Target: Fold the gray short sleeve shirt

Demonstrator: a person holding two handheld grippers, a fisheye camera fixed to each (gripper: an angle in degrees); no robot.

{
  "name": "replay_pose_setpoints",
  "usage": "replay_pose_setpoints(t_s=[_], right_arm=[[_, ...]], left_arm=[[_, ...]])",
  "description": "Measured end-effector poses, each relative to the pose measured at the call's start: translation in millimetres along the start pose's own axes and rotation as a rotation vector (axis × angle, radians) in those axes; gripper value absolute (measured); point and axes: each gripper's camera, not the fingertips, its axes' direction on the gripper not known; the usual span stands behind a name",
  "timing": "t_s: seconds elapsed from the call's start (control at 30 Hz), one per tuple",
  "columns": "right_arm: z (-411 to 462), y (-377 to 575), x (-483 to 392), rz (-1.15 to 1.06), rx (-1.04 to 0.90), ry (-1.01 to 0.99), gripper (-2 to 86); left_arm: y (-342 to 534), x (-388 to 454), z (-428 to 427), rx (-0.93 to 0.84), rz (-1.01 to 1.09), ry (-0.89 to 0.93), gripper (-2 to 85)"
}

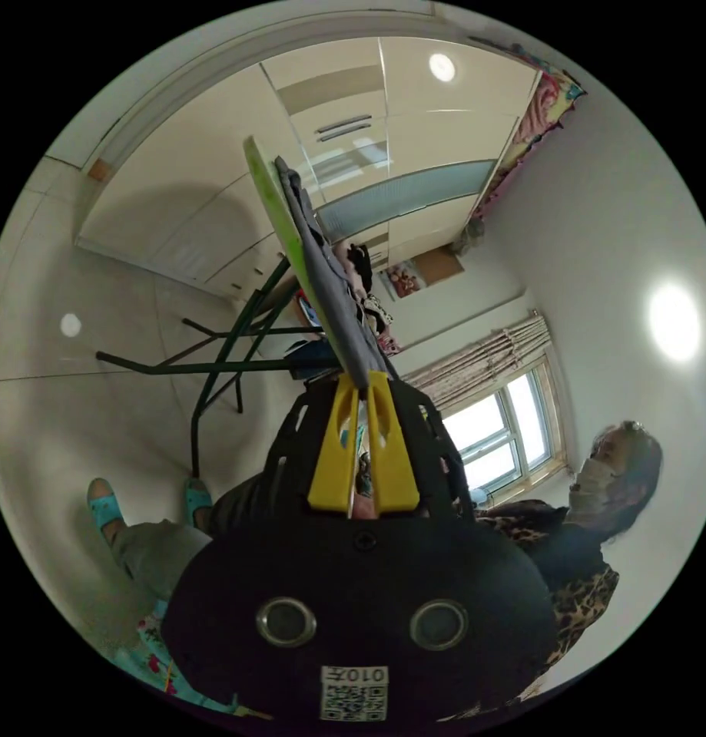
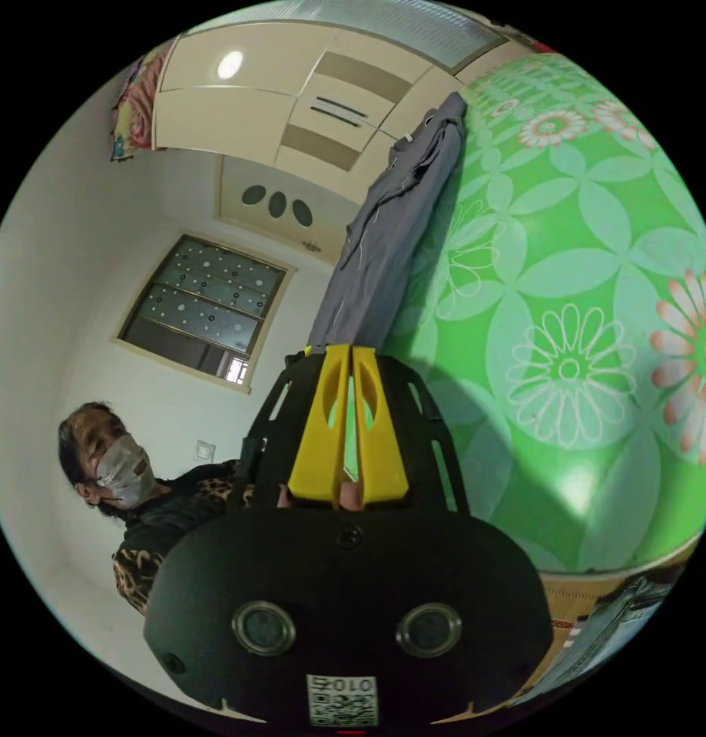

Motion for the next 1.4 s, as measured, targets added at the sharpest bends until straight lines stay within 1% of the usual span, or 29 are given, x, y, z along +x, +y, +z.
replay_pose_setpoints(t_s=[0.07, 0.2, 0.4, 0.47, 0.6, 0.67, 0.73, 0.83, 0.93, 1.0, 1.07, 1.1, 1.23, 1.27, 1.3, 1.37, 1.4], right_arm=[[-5, 9, -9, -0.024, -0.002, -0.025, 3.1], [-17, 37, -36, -0.077, 0.011, -0.060, 3.1], [-49, 104, -81, -0.205, 0.017, -0.072, 3.0], [-62, 128, -97, -0.252, 0.049, -0.044, 3.0], [-94, 181, -126, -0.355, 0.184, -0.031, 2.9], [-107, 200, -138, -0.414, 0.243, -0.029, 2.8], [-120, 220, -153, -0.517, 0.315, -0.028, 2.7], [-132, 225, -171, -0.633, 0.391, -0.045, 2.5], [-142, 193, -179, -0.667, 0.436, -0.097, 2.3], [-145, 156, -182, -0.661, 0.418, -0.130, 2.3], [-147, 112, -183, -0.640, 0.411, -0.154, 2.3], [-147, 80, -182, -0.631, 0.400, -0.180, 2.4], [-145, -40, -162, -0.528, 0.368, -0.259, 2.6], [-144, -57, -158, -0.507, 0.367, -0.260, 2.6], [-143, -91, -147, -0.474, 0.363, -0.259, 2.7], [-138, -141, -127, -0.433, 0.339, -0.253, 2.8], [-133, -172, -108, -0.378, 0.336, -0.250, 2.9]], left_arm=[[4, 21, -9, -0.029, 0.055, -0.031, 1.3], [15, 62, -15, -0.071, 0.143, -0.029, 0.6], [63, 122, -33, -0.139, 0.274, -0.004, 0.3], [93, 144, -43, -0.147, 0.334, -0.003, 0.2], [136, 172, -62, -0.121, 0.409, 0.000, 0.1], [159, 191, -73, -0.097, 0.479, 0.006, 0.2], [171, 205, -80, -0.085, 0.528, 0.015, 0.2], [173, 229, -94, -0.032, 0.633, 0.037, 0.3], [147, 247, -105, 0.021, 0.717, 0.049, 0.4], [115, 250, -108, 0.053, 0.726, 0.048, 0.4], [57, 246, -105, 0.070, 0.709, 0.064, 0.4], [41, 244, -103, 0.076, 0.692, 0.071, 0.4], [-85, 210, -81, 0.103, 0.563, 0.119, 0.5], [-123, 196, -71, 0.096, 0.539, 0.124, 0.6], [-142, 188, -66, 0.088, 0.531, 0.127, 0.6], [-219, 143, -44, 0.072, 0.427, 0.114, 0.7], [-237, 129, -37, 0.065, 0.401, 0.109, 0.8]])
